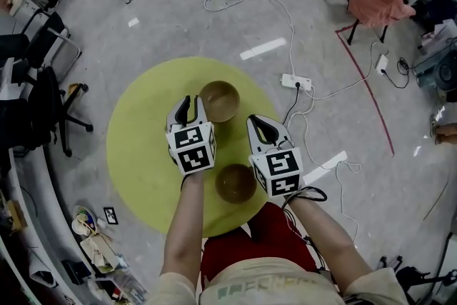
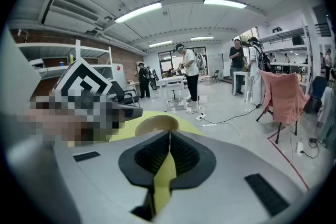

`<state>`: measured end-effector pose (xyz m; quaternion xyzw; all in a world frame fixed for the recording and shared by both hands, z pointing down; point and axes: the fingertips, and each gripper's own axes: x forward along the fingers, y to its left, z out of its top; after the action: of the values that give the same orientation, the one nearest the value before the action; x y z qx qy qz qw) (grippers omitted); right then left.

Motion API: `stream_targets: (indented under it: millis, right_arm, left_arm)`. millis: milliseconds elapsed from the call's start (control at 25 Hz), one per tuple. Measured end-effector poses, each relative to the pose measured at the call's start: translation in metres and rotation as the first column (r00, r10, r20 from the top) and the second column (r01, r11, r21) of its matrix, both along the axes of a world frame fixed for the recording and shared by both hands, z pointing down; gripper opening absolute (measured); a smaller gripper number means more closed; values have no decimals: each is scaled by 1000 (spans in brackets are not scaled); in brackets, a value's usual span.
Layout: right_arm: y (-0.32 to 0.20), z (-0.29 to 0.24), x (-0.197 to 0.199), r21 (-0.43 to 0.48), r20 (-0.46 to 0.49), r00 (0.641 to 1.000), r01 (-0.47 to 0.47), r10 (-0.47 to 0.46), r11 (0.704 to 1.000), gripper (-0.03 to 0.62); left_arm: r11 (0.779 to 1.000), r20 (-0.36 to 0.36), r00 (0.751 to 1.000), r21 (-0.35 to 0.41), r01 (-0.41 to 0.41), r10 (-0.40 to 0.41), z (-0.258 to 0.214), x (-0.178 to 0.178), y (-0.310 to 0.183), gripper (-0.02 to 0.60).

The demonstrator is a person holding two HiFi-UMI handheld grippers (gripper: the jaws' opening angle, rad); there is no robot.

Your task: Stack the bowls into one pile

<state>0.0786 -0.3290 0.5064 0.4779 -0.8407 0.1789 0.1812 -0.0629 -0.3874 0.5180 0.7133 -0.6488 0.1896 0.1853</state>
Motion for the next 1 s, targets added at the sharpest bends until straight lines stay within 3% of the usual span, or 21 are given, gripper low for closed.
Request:
stream_targets:
  millis: [440,1000]
  right_arm:
    - [11,-36,-3,60,17,999,-40,39,997,37]
    - [46,-82,-22,138,28,999,-50,47,989,37]
  left_arm:
    - [997,-65,996,62,-55,59,-42,-8,23,38]
    - [987,-146,981,118,-113,130,-84,-19,69,24]
